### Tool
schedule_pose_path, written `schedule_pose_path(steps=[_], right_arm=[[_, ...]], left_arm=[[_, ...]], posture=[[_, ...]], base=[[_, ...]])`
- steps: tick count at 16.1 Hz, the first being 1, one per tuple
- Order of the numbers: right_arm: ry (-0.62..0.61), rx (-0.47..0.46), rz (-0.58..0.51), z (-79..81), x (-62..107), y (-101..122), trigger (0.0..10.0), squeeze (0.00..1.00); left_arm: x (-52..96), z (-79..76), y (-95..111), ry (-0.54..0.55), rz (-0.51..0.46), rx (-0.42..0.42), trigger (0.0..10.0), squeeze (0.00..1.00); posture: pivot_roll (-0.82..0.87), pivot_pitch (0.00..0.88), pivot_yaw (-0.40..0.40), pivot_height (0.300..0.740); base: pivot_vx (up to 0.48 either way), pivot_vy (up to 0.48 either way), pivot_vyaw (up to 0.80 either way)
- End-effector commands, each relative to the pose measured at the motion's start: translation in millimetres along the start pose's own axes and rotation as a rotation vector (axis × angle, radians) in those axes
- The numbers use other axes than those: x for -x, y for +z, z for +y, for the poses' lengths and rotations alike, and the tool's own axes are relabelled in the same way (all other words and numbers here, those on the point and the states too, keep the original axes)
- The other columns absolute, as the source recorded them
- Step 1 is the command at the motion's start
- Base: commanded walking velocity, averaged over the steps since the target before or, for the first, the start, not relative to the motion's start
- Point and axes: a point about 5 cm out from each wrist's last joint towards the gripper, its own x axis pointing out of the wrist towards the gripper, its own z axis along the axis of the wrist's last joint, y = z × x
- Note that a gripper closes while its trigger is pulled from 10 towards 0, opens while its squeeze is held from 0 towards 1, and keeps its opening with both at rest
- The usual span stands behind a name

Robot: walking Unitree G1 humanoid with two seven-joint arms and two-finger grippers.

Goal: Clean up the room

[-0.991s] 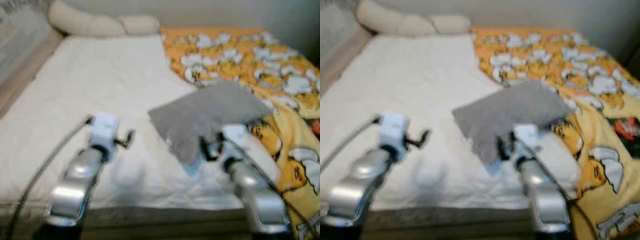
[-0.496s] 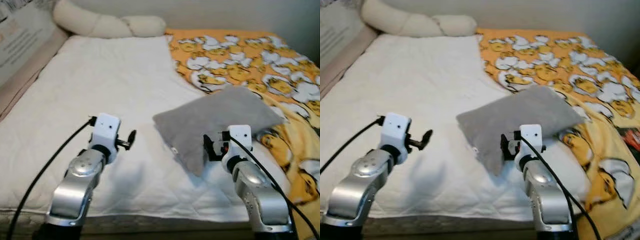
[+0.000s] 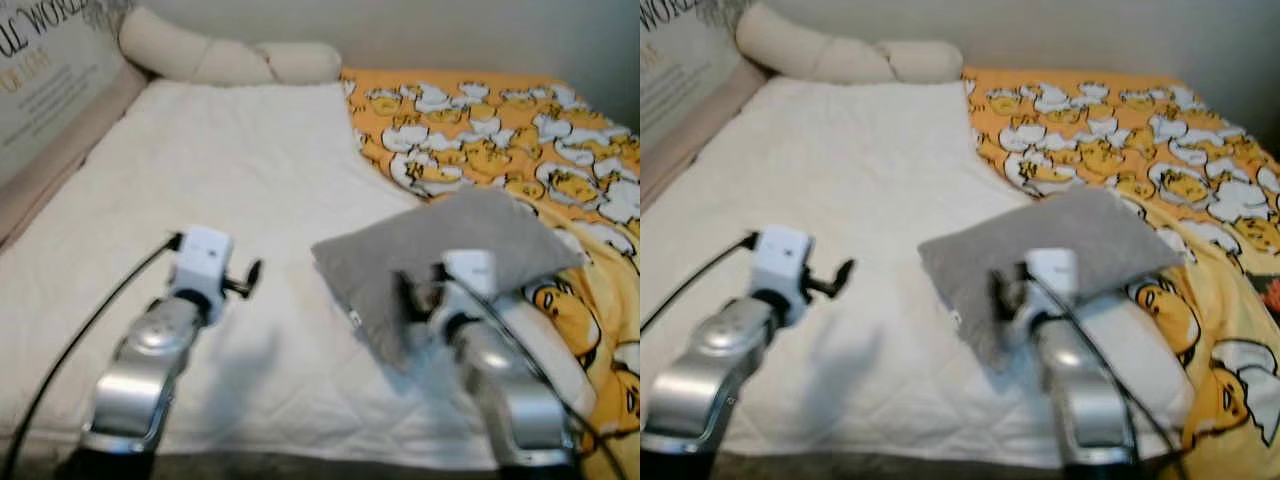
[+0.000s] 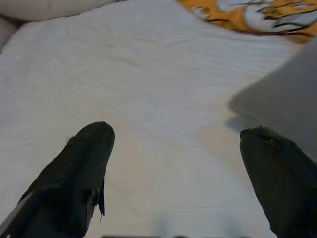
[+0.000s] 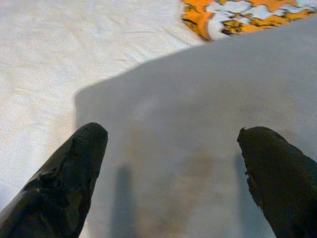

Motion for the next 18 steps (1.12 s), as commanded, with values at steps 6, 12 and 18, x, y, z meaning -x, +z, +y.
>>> schedule_pose_path(steps=[6,12,18], right_arm=[[-0.038,0.008,0.001,-11.5,-0.2,1,10.0,0.0],[-0.093,-0.021,0.004,-23.9,-2.8,1,10.0,0.0],[-0.27,-0.089,-0.002,-63.0,-11.2,7,10.0,1.0]], left_arm=[[-1.1,-4.7,4,-0.011,-0.02,0.001,10.0,0.0],[-2.3,-4.6,2,0.001,-0.004,0.001,10.0,0.0],[6.2,-16.0,3,-0.11,-0.036,-0.073,10.0,0.0]], posture=[[-0.09,0.0,-0.023,0.74],[-0.1,0.0,-0.012,0.74],[-0.12,0.0,0.033,0.74]], base=[[0.18,0.0,0.0],[0.0,0.0,0.0],[0.0,0.0,0.0]])
